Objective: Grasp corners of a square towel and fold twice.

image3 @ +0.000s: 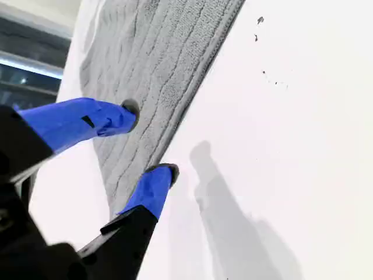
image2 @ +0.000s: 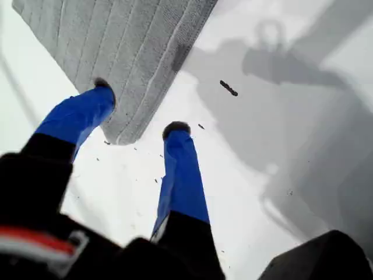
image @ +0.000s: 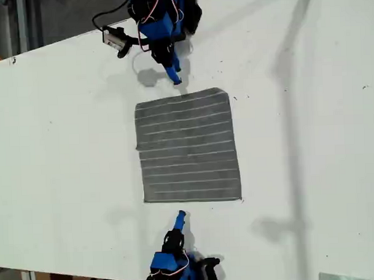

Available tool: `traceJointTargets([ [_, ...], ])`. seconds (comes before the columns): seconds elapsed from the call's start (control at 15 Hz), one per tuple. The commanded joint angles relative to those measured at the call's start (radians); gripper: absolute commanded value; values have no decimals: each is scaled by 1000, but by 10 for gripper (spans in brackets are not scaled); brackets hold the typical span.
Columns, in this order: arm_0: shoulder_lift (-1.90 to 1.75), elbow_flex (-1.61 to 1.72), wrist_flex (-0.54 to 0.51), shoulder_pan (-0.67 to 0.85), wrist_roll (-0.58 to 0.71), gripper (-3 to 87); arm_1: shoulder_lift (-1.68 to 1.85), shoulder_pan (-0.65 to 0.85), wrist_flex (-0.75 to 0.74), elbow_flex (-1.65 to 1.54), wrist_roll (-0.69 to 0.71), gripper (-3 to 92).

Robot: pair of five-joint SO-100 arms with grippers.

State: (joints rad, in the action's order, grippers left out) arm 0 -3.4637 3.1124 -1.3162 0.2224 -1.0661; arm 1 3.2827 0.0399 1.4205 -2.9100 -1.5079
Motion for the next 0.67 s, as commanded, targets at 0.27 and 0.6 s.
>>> traceJointTargets([
  [0.27, -3, 8, 20, -6, 57, 171, 5, -2, 9, 14, 6, 221],
  [0.6, -3, 8, 14, -55, -291, 168, 5, 0, 9, 14, 6, 220],
])
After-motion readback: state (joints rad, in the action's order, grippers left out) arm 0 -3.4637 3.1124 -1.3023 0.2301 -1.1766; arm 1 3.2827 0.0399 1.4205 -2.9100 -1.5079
